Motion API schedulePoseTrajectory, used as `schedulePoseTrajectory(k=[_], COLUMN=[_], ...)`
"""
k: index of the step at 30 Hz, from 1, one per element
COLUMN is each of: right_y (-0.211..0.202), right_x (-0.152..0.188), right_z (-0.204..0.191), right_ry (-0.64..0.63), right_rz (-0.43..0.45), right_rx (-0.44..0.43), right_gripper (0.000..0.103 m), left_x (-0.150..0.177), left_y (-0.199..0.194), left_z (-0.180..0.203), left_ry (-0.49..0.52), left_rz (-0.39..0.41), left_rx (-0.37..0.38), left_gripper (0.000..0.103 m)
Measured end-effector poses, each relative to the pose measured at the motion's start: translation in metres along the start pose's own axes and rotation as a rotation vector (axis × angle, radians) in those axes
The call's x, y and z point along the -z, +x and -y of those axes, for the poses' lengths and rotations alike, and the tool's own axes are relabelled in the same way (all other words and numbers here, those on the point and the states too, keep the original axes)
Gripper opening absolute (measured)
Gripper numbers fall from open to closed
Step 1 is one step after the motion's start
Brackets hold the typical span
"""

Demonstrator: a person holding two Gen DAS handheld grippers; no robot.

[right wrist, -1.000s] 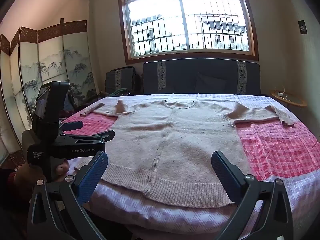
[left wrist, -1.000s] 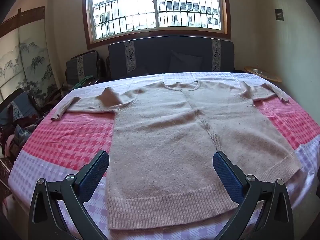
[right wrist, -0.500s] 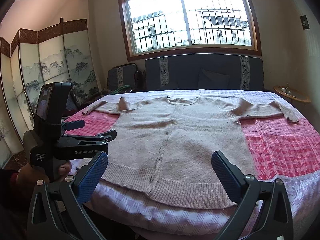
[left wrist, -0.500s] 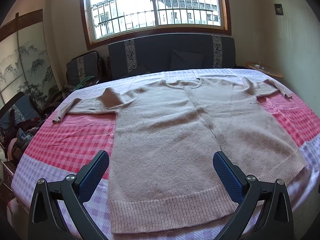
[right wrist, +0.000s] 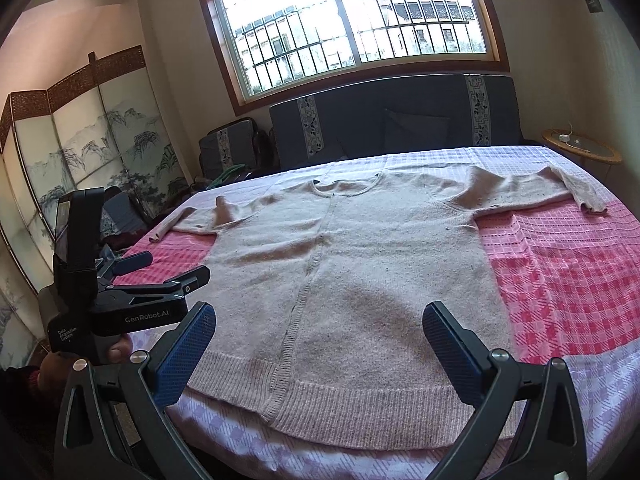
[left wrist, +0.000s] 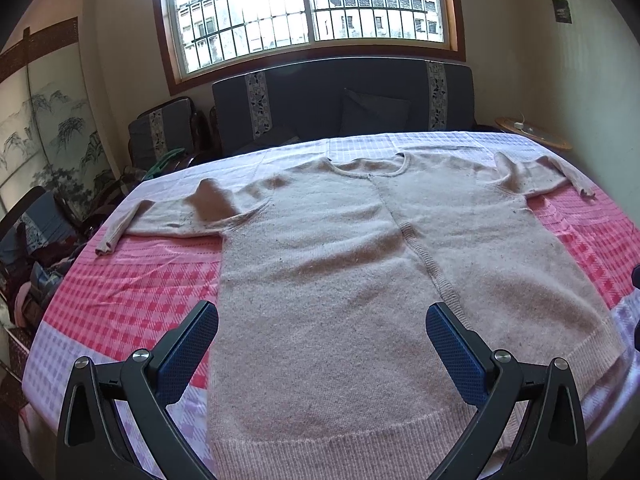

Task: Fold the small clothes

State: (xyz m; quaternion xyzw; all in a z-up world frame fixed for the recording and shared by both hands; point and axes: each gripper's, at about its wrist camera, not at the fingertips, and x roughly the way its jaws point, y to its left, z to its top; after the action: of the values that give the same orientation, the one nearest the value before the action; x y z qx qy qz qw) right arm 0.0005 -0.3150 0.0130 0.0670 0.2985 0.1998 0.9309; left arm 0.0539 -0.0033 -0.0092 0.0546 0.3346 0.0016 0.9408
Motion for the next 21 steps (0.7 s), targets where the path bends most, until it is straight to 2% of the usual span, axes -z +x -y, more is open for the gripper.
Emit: schedulePoseTrajectory(k=[8, 21], right_y=[0.02, 0.044], right_x=[-0.012, -0.02], right_z=[-0.008, -0.005], right_ry=[-0.057, -0.066], right_rz=[-0.009, -0.044], right_rx=[0.021, 0.029], right_gripper=[0.103, 0.103], left_x=[-0.009, -0.016], left_y=[0.017, 0.035], left_z=[0.002, 0.003], left_ry=[-0.007, -0.005], left_rz=[-0.018, -0.033], left_rx=[0.01, 0.01], left_gripper=[0.103, 0.103])
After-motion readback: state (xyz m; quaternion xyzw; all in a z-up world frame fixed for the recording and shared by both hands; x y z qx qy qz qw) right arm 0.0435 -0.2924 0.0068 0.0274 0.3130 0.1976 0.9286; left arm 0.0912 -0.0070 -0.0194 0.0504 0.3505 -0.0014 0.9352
